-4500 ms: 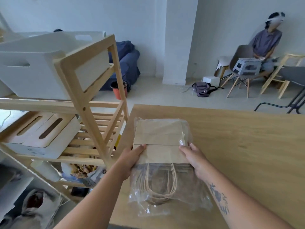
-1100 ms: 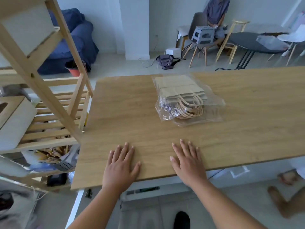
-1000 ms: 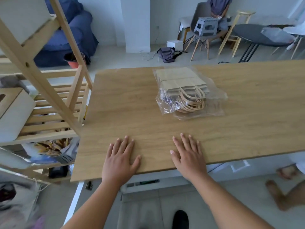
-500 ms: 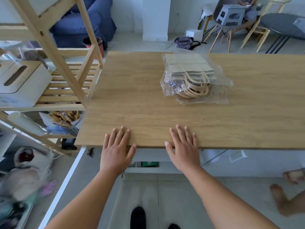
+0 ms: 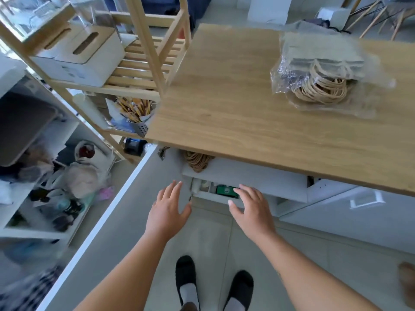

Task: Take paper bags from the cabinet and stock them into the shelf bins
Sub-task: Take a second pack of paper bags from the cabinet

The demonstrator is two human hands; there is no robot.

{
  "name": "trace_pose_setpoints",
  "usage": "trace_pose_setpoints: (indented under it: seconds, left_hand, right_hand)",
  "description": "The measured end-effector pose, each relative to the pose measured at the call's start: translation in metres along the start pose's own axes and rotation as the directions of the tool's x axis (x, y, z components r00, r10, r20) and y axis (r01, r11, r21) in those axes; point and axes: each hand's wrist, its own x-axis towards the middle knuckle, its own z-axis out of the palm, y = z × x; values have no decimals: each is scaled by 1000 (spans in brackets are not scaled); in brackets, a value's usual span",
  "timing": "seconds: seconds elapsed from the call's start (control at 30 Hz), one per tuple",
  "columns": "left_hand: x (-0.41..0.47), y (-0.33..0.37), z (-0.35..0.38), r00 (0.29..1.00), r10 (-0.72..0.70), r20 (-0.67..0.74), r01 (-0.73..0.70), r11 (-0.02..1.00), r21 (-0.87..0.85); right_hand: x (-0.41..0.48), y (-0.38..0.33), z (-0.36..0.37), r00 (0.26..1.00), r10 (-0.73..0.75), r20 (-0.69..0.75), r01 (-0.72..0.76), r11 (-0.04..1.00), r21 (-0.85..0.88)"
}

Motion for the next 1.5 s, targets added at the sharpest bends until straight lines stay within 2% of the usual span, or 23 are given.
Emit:
trace_pose_setpoints:
  seconds: [0.1, 0.17, 0.3, 0.43, 0.57, 0.63, 0.77, 0.9, 0.97, 1.07, 1.23, 1.4, 1.5]
  left_hand:
    - [16, -8, -3, 994, -90, 58, 98, 983, -156]
    - [30, -10, -3, 989, -116, 89, 136, 956, -261]
    - [73, -10, 9, 976, -170, 135, 214, 854, -474]
    - [114, -13, 36, 934, -310, 178, 349, 684, -640]
    - [169, -28, 77, 876, -400, 270, 449, 470, -760]
    - [193, -34, 95, 845, -429, 318, 479, 346, -807]
    - [237, -44, 123, 866, -291, 407, 463, 154, -873]
    - [268, -57, 138, 901, -138, 411, 416, 10, -909]
    - [275, -59, 145, 916, -116, 385, 388, 11, -921]
    - [272, -54, 148, 927, -141, 346, 361, 99, -927]
    - [243, -41, 152, 925, -219, 311, 338, 94, -937]
    - [178, -33, 172, 886, -244, 394, 410, 15, -912]
    - [144, -34, 178, 867, -249, 432, 442, -21, -897]
  right_hand:
    - [19, -16, 4, 988, 151, 33, -154, 969, 193]
    - [36, -25, 8, 953, 287, 98, -304, 895, 326]
    - [80, -27, 32, 860, 417, 294, -507, 764, 399]
    - [125, -15, 66, 805, 434, 405, -586, 691, 423]
    - [168, 6, 107, 759, 470, 451, -650, 583, 486]
    - [188, 19, 126, 761, 439, 477, -647, 553, 525]
    - [231, 43, 162, 770, 401, 496, -637, 481, 602]
    - [259, 53, 188, 793, 338, 506, -606, 367, 706]
    - [263, 55, 195, 808, 292, 512, -587, 318, 745]
    - [264, 53, 200, 820, 314, 478, -562, 290, 775]
    - [236, 47, 193, 817, 366, 447, -534, 183, 826]
    - [177, 44, 184, 814, 343, 468, -513, 47, 857]
    - [141, 57, 178, 757, 296, 583, -581, -104, 807]
